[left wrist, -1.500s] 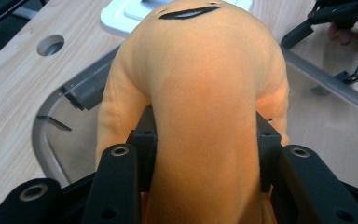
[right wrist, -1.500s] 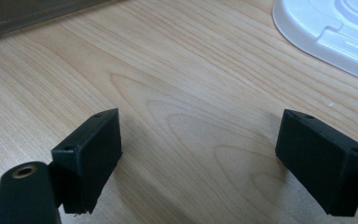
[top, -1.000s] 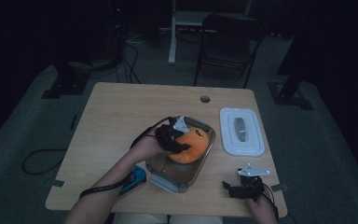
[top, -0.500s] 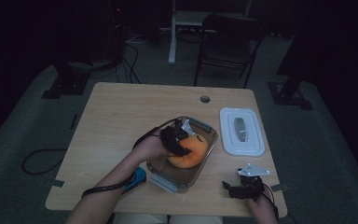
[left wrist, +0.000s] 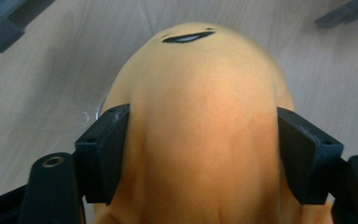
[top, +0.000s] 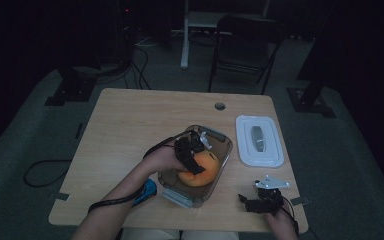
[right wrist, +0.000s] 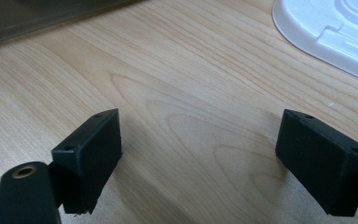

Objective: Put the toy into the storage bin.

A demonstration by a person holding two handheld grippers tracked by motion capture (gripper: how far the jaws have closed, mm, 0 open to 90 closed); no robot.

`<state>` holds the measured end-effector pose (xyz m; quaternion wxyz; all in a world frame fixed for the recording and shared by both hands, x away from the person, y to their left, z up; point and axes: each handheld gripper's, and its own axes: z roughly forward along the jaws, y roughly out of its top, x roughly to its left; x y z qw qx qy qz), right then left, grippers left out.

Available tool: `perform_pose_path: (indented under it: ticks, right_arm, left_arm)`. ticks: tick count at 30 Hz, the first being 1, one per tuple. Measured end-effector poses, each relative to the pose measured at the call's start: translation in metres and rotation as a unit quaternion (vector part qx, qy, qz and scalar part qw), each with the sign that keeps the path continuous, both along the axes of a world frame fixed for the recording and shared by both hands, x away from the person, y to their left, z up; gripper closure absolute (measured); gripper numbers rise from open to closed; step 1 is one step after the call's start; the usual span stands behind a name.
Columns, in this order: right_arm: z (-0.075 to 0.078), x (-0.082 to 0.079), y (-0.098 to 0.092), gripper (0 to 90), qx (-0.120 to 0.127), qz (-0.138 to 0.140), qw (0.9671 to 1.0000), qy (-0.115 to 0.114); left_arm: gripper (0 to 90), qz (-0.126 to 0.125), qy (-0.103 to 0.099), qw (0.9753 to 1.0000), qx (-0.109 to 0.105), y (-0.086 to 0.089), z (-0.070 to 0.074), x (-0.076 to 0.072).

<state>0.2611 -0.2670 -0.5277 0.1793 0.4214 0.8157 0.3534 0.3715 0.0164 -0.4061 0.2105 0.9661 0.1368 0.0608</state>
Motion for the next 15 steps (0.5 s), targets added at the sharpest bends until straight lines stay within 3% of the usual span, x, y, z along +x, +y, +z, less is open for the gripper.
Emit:
perform_pose_path:
  ticks: [10, 15]
  right_arm:
    - [0.000, 0.000, 0.000, 13.8, -0.001, 0.000, 1.0000, 0.000]
    - [0.000, 0.000, 0.000, 13.8, -0.001, 0.000, 1.0000, -0.001]
  left_arm:
    - [19.1, 0.028, 0.017, 0.9989, -0.034, 0.015, 0.004, -0.001]
    - [19.2, 0.037, 0.015, 0.9980, -0.050, 0.025, 0.009, -0.005]
